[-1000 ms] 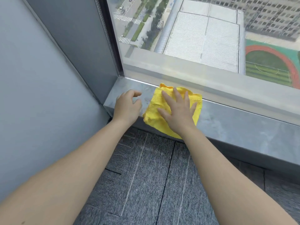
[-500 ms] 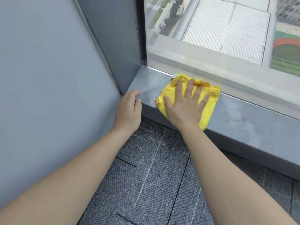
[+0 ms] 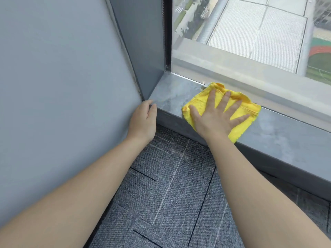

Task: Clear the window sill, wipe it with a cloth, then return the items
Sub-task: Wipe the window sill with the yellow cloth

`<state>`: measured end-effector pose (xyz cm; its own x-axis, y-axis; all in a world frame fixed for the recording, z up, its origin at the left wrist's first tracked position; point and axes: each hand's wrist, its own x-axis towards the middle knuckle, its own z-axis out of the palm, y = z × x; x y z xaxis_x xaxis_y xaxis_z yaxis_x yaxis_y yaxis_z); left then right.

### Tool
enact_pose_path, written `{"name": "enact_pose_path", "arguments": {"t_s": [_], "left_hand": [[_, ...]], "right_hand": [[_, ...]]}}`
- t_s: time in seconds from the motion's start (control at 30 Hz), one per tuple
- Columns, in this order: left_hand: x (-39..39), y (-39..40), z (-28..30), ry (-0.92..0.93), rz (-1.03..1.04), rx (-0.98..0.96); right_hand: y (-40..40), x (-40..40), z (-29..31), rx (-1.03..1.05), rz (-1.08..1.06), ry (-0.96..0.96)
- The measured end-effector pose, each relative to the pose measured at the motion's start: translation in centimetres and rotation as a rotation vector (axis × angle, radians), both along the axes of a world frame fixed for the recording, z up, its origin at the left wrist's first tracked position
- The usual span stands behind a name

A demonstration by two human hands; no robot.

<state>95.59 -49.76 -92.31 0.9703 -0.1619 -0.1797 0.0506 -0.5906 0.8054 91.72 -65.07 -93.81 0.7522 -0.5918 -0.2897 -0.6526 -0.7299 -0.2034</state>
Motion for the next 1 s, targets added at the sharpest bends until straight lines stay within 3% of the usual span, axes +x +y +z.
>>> {"name": "enact_pose_path", "arguments": {"t_s": [0.2,0.47,0.57,0.87,1.0], "left_hand": [[0.2,0.7,0.9,0.073,0.034,-0.067],[0.3,0.5,1.2,0.11,0.077,-0.157],[0.4,0.5,1.1,0.116,0.085,-0.172],[0.9,0.7,0.3,0.18,0.167,-0.269],[0.9,0.7,0.2,0.215,0.221,-0.337]], "right_hand": [[2.4,2.8,-0.2,-0.013,0.068,-0.033],[0.9,0.6,0.2,-0.06,0.524,-0.076],[-0.6,-1.1,0.4,-0.068,0.584,-0.044],[2.1,2.0,0.1,-0.008,0.094,0.013],[3.6,4.3,-0.2,-0.026,0.029,-0.028]]}}
